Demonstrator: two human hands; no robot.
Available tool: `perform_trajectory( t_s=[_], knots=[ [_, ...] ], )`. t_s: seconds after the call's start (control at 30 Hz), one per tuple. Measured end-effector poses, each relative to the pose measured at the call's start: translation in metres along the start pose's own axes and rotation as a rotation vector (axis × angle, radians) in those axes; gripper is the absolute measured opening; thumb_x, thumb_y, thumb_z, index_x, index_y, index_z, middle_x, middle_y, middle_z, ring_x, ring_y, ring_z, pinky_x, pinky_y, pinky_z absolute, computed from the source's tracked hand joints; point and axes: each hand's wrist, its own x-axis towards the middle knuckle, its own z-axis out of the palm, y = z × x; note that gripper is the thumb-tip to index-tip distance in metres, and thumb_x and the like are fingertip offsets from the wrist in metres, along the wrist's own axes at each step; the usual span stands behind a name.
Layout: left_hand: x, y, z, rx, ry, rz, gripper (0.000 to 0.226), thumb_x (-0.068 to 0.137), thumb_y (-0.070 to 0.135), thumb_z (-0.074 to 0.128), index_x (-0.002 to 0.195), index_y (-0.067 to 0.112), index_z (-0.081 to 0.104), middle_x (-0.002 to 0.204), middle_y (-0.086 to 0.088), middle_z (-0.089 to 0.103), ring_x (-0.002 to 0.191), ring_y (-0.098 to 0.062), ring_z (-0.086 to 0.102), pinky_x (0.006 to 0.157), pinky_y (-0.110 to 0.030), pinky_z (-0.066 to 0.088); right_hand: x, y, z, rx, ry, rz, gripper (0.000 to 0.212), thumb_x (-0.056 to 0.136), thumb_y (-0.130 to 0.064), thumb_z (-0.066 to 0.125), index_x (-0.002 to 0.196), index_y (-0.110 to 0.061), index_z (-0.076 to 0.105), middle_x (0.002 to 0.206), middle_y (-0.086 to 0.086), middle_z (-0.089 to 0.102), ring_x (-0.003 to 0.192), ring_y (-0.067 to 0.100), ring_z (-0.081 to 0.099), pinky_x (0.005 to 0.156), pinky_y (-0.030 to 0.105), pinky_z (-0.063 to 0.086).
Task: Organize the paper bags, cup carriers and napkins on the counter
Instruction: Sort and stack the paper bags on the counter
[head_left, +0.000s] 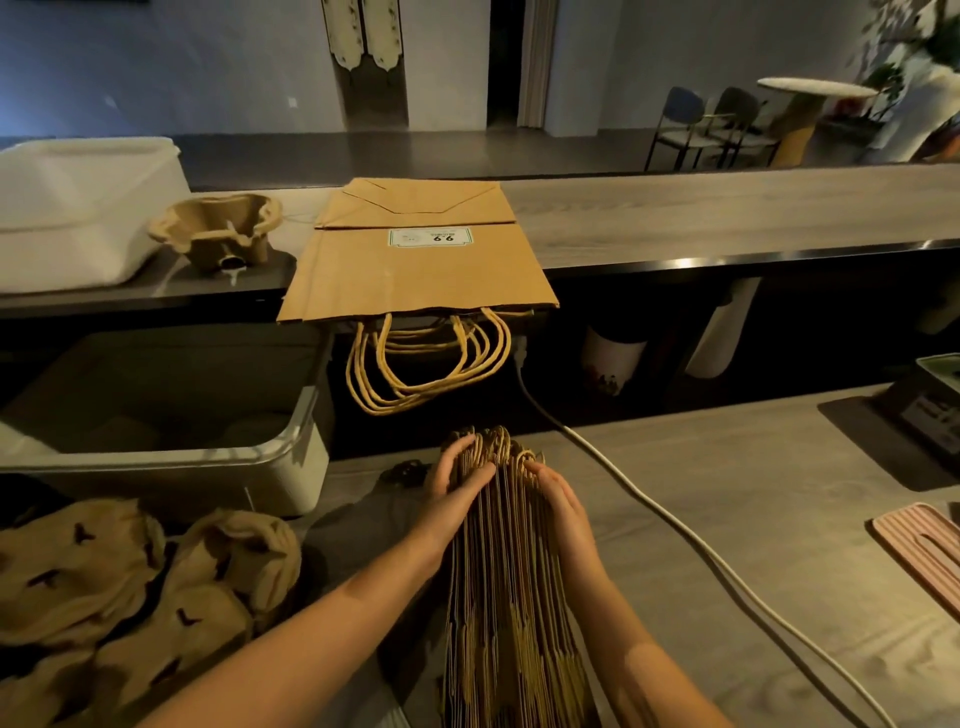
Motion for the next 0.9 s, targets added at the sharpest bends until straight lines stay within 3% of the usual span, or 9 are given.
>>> perform_trajectory(
  t_s=[0.07,0.23,0.37,0.47,0.57,0.7,0.77,0.83,0.9],
  knots=[
    [0.004,0.008,-0.004,0.083,-0.016,0.003,0.026,0.088,0.041,0.054,0.111,0.052,0.047,0.145,-0.002,0.026,0.130,-0.026,0.031,0.101,-0.044,0.037,0.004,-0.007,-0.001,-0.060,-0.047,0.011,0.024,0.097,-0.025,0.044,0.111,-0.019,0.063,0.105,-0.003,0.067,0.093,0.007,0.064,0.074,0.020,0.050],
    [0.013,0.021,-0.006,0.338,-0.062,0.000,0.027,0.087,0.043,0.056,0.114,0.040,0.055,0.147,-0.004,0.019,0.137,-0.027,0.018,0.107,-0.041,0.026,0.018,-0.012,-0.003,-0.150,-0.092,0.017,0.023,0.094,-0.024,0.050,0.112,-0.029,0.064,0.124,0.002,0.060,0.116,0.018,0.056,0.101,0.039,0.044],
    [0.012,0.022,0.000,0.380,-0.075,-0.009,0.026,0.084,0.043,0.062,0.108,0.036,0.056,0.146,-0.002,0.021,0.137,-0.025,0.019,0.109,-0.040,0.024,0.022,-0.012,-0.006,-0.159,-0.115,0.009,0.023,0.095,-0.023,0.048,0.110,-0.028,0.065,0.125,0.001,0.058,0.115,0.017,0.055,0.096,0.034,0.047],
    [0.006,0.018,0.008,0.331,-0.034,0.010,0.021,0.085,0.039,0.062,0.103,0.028,0.056,0.143,-0.001,0.025,0.135,-0.022,0.022,0.108,-0.035,0.024,0.017,-0.009,-0.007,-0.109,-0.110,0.009,0.021,0.095,-0.019,0.046,0.105,-0.016,0.065,0.113,-0.001,0.061,0.100,0.010,0.060,0.074,0.017,0.047],
    [-0.001,0.012,0.013,0.254,-0.025,0.010,0.019,0.087,0.037,0.059,0.102,0.027,0.055,0.143,-0.001,0.023,0.134,-0.022,0.023,0.105,-0.033,0.025,0.014,-0.005,-0.009,-0.098,-0.091,0.022,0.023,0.096,-0.019,0.044,0.106,-0.012,0.064,0.108,0.000,0.063,0.098,0.011,0.061,0.071,0.017,0.046],
    [-0.010,0.008,0.013,-0.014,0.038,-0.022,0.030,0.086,0.052,0.051,0.115,0.046,0.049,0.147,0.005,0.026,0.133,-0.023,0.030,0.106,-0.045,0.031,0.011,-0.005,-0.006,-0.139,-0.043,-0.022,0.028,0.098,-0.021,0.039,0.110,-0.014,0.062,0.117,0.003,0.062,0.106,0.011,0.058,0.084,0.024,0.049],
    [-0.012,0.002,0.007,-0.195,0.108,-0.053,0.032,0.090,0.049,0.047,0.122,0.046,0.044,0.143,0.006,0.032,0.130,-0.021,0.034,0.107,-0.050,0.030,0.007,-0.005,-0.007,-0.109,-0.006,-0.039,0.032,0.098,-0.027,0.032,0.113,-0.018,0.059,0.117,0.000,0.062,0.107,0.010,0.058,0.089,0.027,0.047],
    [-0.012,-0.008,-0.001,-0.239,0.146,-0.067,0.021,0.093,0.037,0.045,0.114,0.039,0.047,0.134,-0.001,0.043,0.122,-0.024,0.042,0.105,-0.049,0.033,0.005,-0.005,-0.009,-0.086,0.058,-0.053,0.042,0.096,-0.045,0.030,0.124,-0.022,0.051,0.120,-0.005,0.058,0.114,0.010,0.053,0.094,0.025,0.042],
    [-0.015,-0.013,-0.007,-0.225,0.185,-0.086,0.008,0.093,0.029,0.047,0.101,0.031,0.048,0.120,-0.010,0.050,0.109,-0.028,0.050,0.094,-0.045,0.041,0.004,-0.002,-0.011,-0.158,0.110,-0.080,0.057,0.087,-0.066,0.034,0.129,-0.030,0.044,0.136,-0.003,0.046,0.130,0.014,0.040,0.109,0.034,0.031]
  ],
)
